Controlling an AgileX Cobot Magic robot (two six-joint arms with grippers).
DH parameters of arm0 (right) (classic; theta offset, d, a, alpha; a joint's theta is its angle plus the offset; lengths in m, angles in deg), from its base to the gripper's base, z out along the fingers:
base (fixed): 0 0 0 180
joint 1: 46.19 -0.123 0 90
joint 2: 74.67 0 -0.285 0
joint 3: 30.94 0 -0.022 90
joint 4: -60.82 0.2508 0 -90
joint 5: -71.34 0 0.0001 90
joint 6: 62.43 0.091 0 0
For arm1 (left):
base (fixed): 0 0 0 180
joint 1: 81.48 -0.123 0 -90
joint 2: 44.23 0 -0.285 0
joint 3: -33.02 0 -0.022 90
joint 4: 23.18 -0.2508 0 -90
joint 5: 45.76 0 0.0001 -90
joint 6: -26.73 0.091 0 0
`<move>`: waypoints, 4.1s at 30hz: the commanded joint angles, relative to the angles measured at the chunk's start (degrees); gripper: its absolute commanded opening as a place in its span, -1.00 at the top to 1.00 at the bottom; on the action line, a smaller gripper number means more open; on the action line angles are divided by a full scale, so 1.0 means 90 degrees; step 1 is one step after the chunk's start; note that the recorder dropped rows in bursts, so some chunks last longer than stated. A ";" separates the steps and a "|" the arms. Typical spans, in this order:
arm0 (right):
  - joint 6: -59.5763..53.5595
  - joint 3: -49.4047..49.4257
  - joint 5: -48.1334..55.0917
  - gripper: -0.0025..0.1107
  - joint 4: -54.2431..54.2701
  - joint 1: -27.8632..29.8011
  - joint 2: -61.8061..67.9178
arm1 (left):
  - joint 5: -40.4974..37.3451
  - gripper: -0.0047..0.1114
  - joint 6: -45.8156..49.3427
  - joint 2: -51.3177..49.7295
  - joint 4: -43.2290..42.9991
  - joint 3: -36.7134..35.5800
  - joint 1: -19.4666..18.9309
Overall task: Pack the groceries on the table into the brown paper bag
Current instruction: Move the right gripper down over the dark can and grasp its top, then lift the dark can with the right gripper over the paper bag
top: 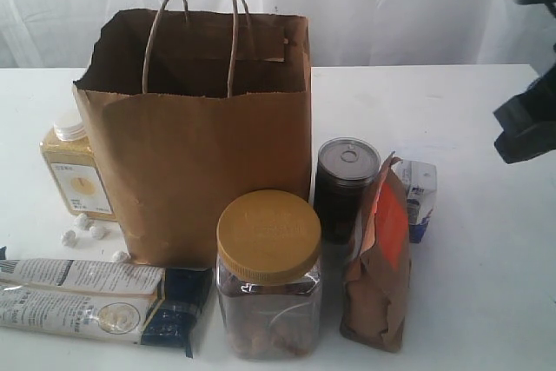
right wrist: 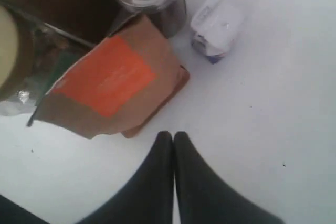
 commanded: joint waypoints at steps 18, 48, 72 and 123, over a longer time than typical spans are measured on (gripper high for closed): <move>-0.4009 -0.1099 -0.1778 -0.46 0.0334 -0.0887 0.2542 | 0.0007 0.92 0.0013 0.0031 0.0042 0.0000 -0.0015; -0.4799 -0.1074 -0.2380 -0.87 0.0247 -0.1454 0.3589 | 0.0007 0.92 0.0013 0.0031 0.0042 0.0000 -0.0015; -0.4596 -0.1074 -0.2468 -0.55 0.0412 -0.1454 0.3857 | 0.0007 0.92 0.0013 0.0031 0.0042 0.0000 -0.0015; -0.2481 -0.1187 -0.3631 0.43 0.0469 -0.1454 0.0376 | 0.0007 0.92 0.0013 0.0031 0.0042 0.0000 -0.0015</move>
